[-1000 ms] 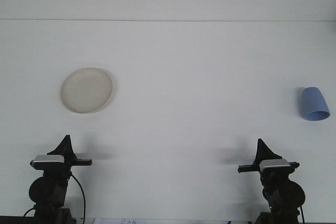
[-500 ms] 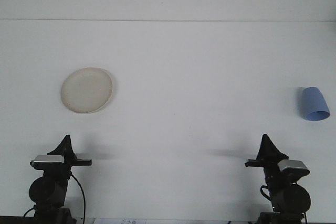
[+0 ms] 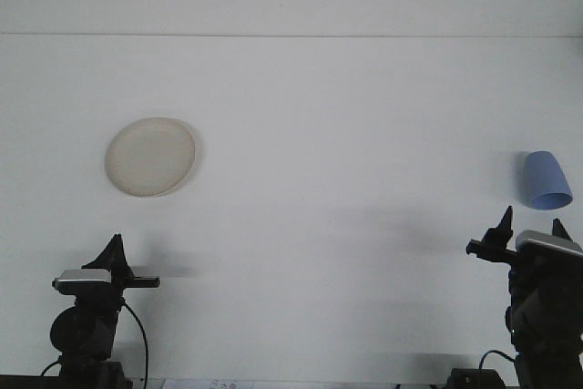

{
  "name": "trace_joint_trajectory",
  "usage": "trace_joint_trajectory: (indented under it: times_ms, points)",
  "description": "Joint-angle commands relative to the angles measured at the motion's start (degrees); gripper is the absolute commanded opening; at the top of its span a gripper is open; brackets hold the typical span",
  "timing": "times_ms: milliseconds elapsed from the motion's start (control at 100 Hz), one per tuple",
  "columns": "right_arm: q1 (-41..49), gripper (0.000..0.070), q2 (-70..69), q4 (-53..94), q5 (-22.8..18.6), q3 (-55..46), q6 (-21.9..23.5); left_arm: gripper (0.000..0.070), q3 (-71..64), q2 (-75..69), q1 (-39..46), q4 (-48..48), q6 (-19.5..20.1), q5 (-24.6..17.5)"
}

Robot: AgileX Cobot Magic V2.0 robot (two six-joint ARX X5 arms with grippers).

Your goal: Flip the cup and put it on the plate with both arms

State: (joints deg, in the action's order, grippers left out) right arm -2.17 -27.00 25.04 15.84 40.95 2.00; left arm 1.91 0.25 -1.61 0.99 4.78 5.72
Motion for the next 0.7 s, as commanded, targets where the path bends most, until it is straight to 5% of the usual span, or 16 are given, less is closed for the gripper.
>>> trace_joint_trajectory:
  times_ms: [0, 240, 690]
  points:
    - [-0.7, 0.0479, -4.09, 0.7, 1.25, 1.11, -5.9, 0.0015, -1.11, -0.09, 0.07, 0.81, -0.55, 0.02]
    - [-10.43, 0.0479, -18.14, 0.02, -0.04, 1.7, -6.6, 0.0015, -1.11, -0.09, 0.07, 0.79, -0.55, 0.02]
    - [-30.53, 0.0477, -37.2, -13.29, -16.26, 1.66, -13.9, 0.0015, -1.11, -0.09, 0.07, 0.81, -0.55, 0.02]
